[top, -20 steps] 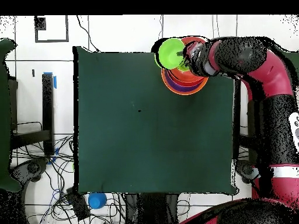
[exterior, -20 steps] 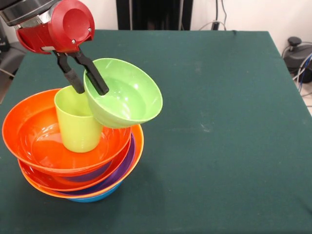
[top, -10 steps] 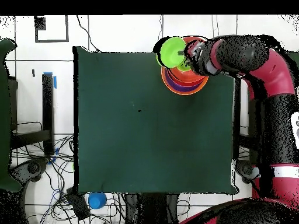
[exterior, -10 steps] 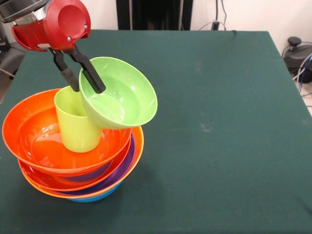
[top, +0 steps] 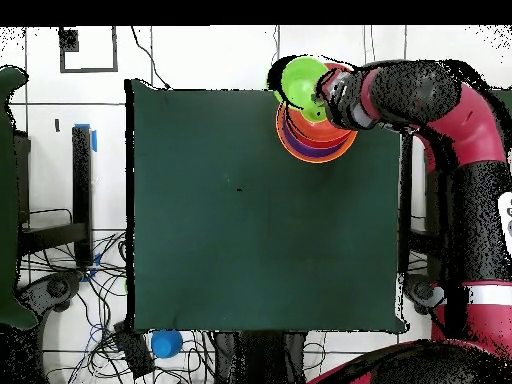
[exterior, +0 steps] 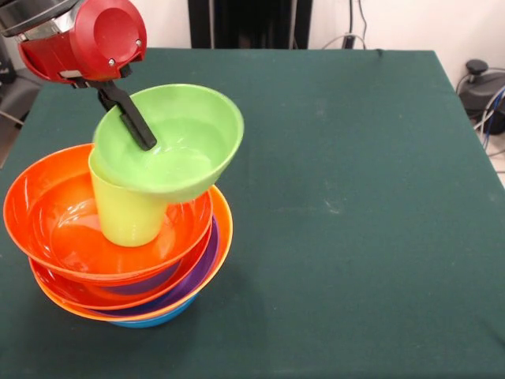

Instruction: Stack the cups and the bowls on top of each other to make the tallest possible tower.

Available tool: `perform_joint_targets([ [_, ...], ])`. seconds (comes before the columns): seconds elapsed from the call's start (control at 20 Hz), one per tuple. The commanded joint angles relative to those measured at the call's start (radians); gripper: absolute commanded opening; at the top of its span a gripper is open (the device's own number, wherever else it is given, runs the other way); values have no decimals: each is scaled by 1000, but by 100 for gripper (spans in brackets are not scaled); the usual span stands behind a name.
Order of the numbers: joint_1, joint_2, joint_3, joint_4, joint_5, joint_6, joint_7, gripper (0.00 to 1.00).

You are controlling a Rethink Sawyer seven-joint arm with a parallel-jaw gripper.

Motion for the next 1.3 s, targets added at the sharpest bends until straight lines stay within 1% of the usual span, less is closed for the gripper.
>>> perform_joint_targets([
  [0.05,24,17,-14,21,-42,64,-191,0],
  [0.55,12,14,-15,23,-45,72,-209,0],
  [0.9,-37,-22,-6,106,-45,36,-235,0],
  [1.2,-54,-22,2,143,-53,-11,-231,0],
  [1.3,-60,-23,5,171,-55,-35,-220,0],
])
